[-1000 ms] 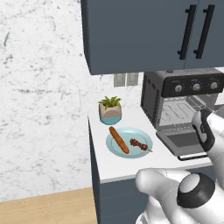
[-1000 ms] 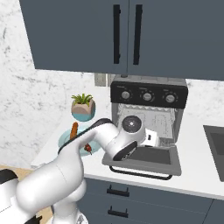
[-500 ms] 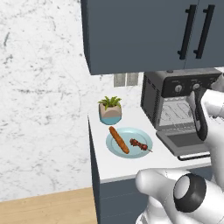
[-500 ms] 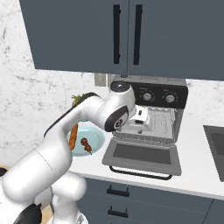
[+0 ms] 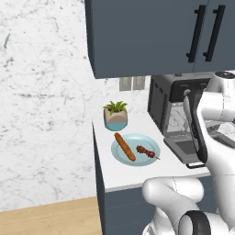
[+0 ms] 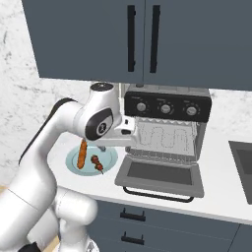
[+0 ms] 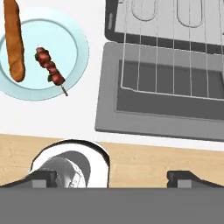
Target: Pick up the kebab skewer and baguette bread, and place them inside the toaster oven. Close the toaster oven door and start by setting the timer.
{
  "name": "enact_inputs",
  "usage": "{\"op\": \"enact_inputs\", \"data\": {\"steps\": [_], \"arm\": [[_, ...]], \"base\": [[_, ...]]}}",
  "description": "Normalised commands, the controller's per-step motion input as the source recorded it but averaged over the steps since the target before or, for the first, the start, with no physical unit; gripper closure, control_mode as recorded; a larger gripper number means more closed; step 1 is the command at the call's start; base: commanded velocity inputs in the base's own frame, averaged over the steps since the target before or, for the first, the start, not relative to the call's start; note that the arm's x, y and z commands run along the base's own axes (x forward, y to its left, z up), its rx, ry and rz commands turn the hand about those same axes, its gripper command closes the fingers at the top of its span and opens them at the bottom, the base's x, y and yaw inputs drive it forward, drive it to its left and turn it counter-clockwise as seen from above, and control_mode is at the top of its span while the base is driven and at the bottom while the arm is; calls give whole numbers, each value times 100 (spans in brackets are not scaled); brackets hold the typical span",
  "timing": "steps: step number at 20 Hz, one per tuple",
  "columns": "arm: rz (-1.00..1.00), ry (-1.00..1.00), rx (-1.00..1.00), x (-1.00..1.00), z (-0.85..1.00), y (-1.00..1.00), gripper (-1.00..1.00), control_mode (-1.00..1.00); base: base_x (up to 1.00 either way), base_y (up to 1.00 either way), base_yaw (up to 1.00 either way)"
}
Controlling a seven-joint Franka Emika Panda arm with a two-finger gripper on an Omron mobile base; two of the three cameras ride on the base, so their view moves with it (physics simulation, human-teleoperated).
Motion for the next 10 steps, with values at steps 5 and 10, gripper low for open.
{"op": "enact_inputs", "data": {"steps": [5, 10], "arm": [[4, 10, 0, -11, 0, 100, -100, -100], [1, 14, 0, 0, 0, 96, -100, -100]], "base": [[0, 0, 0], [0, 0, 0]]}}
